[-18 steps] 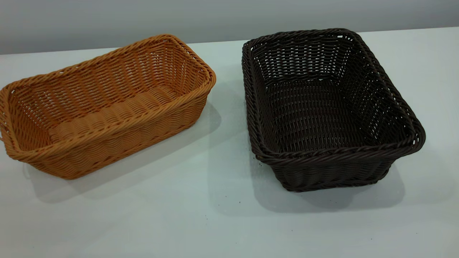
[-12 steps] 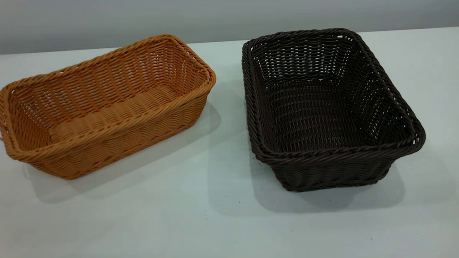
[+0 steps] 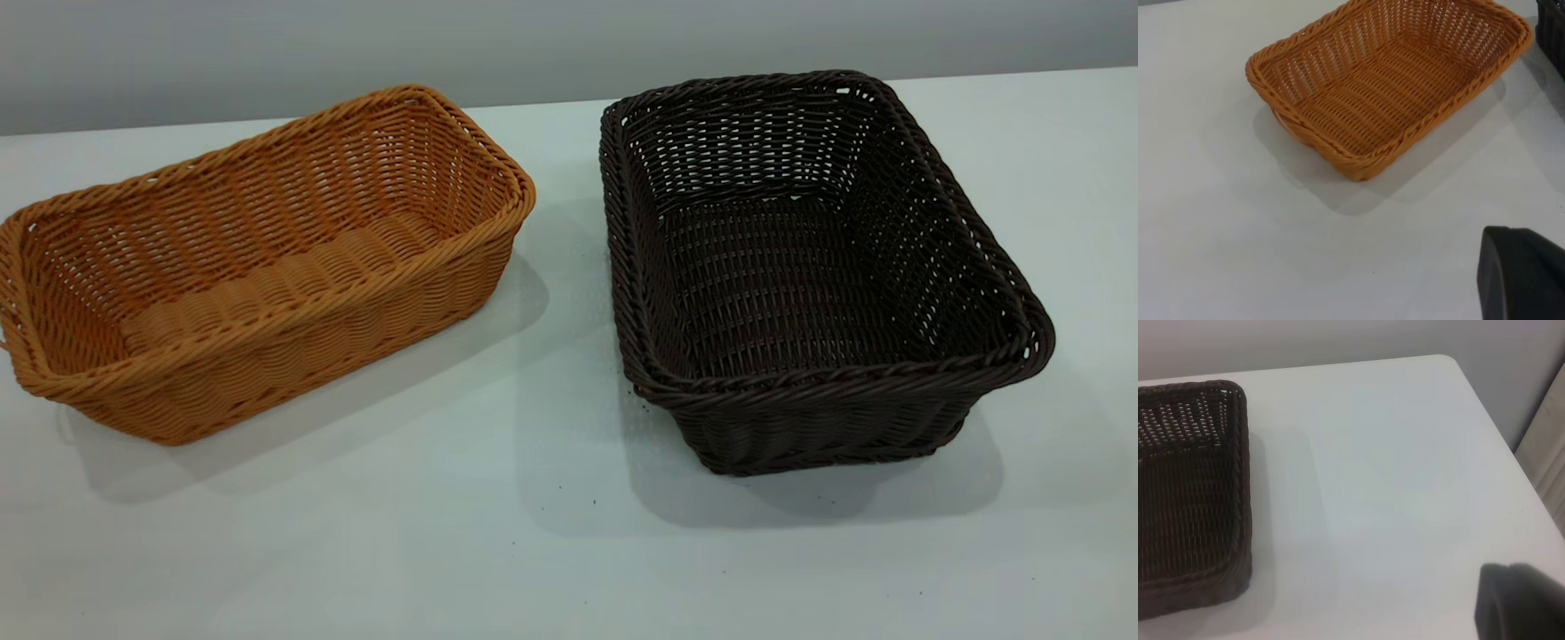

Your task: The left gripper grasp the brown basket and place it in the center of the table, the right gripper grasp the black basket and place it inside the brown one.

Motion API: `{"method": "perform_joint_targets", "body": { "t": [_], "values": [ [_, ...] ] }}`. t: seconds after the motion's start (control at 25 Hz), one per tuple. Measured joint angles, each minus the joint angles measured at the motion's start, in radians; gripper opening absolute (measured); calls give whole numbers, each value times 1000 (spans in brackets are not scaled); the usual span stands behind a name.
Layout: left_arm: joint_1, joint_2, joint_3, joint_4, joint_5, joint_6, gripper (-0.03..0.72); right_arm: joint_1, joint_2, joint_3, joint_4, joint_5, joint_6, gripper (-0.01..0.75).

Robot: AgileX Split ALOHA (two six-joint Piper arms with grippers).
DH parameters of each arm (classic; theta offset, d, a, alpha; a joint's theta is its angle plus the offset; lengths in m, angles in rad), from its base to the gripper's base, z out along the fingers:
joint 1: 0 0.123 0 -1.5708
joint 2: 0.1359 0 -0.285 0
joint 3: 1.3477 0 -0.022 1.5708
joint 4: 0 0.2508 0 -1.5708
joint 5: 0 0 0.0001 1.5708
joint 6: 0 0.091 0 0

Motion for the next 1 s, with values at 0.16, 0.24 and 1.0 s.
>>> {"method": "perform_joint_targets", "body": {
  "t": [0.16,0.24,1.0],
  "values": [
    [0,0,0,0,0,0,-1,0,0,0,0,0,0,0],
    [0,0,0,0,0,0,-1,0,0,0,0,0,0,0],
    [0,0,0,-20,-3,0,-1,1,0,0,-1,0,1,0]
  ]
}}
